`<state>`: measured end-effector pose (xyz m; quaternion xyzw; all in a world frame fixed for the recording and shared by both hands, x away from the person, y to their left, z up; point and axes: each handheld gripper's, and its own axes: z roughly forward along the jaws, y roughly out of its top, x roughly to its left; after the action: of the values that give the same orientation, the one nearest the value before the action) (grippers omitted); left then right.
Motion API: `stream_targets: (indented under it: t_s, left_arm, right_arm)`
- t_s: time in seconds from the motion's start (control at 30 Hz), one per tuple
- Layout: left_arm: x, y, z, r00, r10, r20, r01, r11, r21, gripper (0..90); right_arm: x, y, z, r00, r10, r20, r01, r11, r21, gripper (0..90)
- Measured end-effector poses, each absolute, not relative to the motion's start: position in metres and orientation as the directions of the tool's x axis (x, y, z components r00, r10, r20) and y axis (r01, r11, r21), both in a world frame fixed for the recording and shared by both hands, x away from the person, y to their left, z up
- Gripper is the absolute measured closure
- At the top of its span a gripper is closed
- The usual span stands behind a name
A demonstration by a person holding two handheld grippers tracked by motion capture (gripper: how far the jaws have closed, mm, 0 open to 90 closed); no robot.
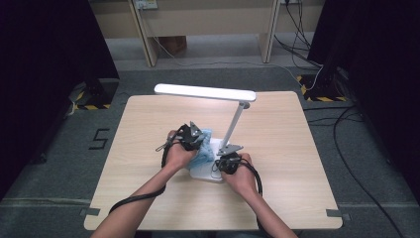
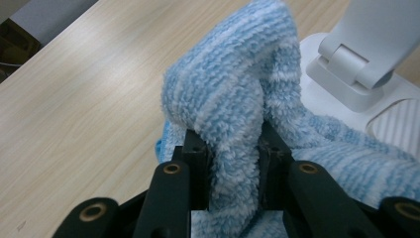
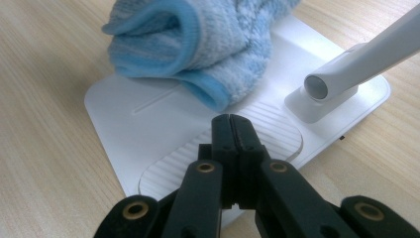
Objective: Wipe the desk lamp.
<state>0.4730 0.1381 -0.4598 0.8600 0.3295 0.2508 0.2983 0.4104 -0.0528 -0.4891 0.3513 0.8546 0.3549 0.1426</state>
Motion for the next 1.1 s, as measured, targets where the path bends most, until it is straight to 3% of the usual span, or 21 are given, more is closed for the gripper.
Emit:
stream_targets:
  t_s: [0.07,0.2,0.53,0.73,0.8,1.07,1.1]
  left_arm:
    - [0.47,0.144,-0.456,0.658,0.718,0.226,0.414,-0.595,0.689,71.1]
    - [0.46,0.154,-0.447,0.645,0.74,0.188,0.401,-0.538,0.741,70.7]
    - [0.448,0.149,-0.435,0.655,0.733,0.182,0.365,-0.518,0.774,70.4]
    - [0.445,0.145,-0.431,0.66,0.731,0.174,0.354,-0.506,0.786,70.4]
    - [0.441,0.142,-0.429,0.665,0.727,0.17,0.343,-0.499,0.796,70.4]
    - [0.434,0.131,-0.421,0.675,0.727,0.124,0.333,-0.45,0.829,70.4]
    - [0.432,0.128,-0.419,0.677,0.732,0.083,0.345,-0.415,0.842,70.3]
  right_arm:
    - [0.411,-0.053,-0.488,-0.712,0.702,0.012,0.505,0.5,0.704,87.1]
    - [0.411,-0.053,-0.483,-0.701,0.713,0.028,0.53,0.494,0.689,66.2]
    - [0.398,-0.056,-0.433,-0.714,0.701,0.007,0.413,0.413,0.812,43.3]
    - [0.398,-0.045,-0.432,-0.719,0.694,0.033,0.413,0.389,0.823,32.9]
    - [0.401,-0.04,-0.437,-0.704,0.71,0.018,0.416,0.392,0.821,24.7]
    - [0.406,-0.029,-0.445,-0.688,0.725,-0.013,0.407,0.401,0.821,17.4]
    - [0.407,-0.028,-0.448,-0.679,0.733,-0.028,0.4,0.402,0.824,17.0]
